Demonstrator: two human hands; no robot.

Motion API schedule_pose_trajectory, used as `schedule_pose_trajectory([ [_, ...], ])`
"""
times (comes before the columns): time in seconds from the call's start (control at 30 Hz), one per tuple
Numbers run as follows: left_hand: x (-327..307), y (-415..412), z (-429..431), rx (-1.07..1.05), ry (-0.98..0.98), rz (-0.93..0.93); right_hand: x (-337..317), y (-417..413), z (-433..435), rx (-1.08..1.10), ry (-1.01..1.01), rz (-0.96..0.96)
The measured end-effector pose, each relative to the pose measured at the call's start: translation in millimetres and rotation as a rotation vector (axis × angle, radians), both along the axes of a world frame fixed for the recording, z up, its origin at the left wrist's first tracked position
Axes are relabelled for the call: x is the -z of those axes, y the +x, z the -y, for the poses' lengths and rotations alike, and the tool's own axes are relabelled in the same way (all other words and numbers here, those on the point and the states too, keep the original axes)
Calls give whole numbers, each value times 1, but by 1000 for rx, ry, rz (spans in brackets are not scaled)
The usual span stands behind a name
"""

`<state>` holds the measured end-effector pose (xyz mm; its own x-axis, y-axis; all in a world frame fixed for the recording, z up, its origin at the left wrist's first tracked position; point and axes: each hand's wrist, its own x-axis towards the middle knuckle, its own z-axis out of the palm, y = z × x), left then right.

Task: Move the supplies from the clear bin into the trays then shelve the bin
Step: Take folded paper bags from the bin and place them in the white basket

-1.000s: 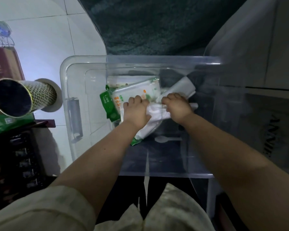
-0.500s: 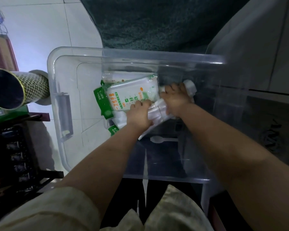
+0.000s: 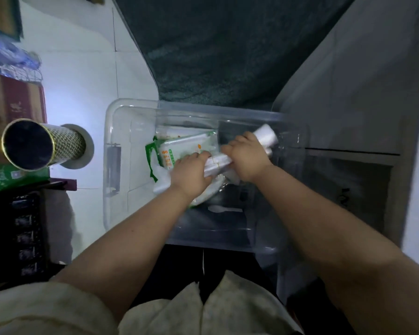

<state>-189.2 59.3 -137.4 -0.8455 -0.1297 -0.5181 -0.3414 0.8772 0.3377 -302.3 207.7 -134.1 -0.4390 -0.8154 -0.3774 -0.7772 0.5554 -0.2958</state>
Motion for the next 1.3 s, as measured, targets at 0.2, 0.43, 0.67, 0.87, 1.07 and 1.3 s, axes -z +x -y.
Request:
schedule_pose_trajectory([
  [0.2, -115, -36, 22, 119, -137, -142, -111, -16, 8, 117, -174, -183],
  [0.43, -272, -93, 42, 264, -337, -448, -260, -47, 10, 239, -321, -493],
  [0.67, -422, -144, 65, 376, -388, -824, -408, -73, 22, 371, -401, -820],
  [0.87, -514, -157, 71, 558, -328, -1066, -493, -36, 18, 573, -518, -1142],
  [1.07, -554, -132, 2, 810, -188, -1241, -519, 59, -28, 820, -479, -1401],
  [1.3, -549, -30, -127, 1129, 52, -1347, -528, 236, -121, 1171, -52, -1433],
])
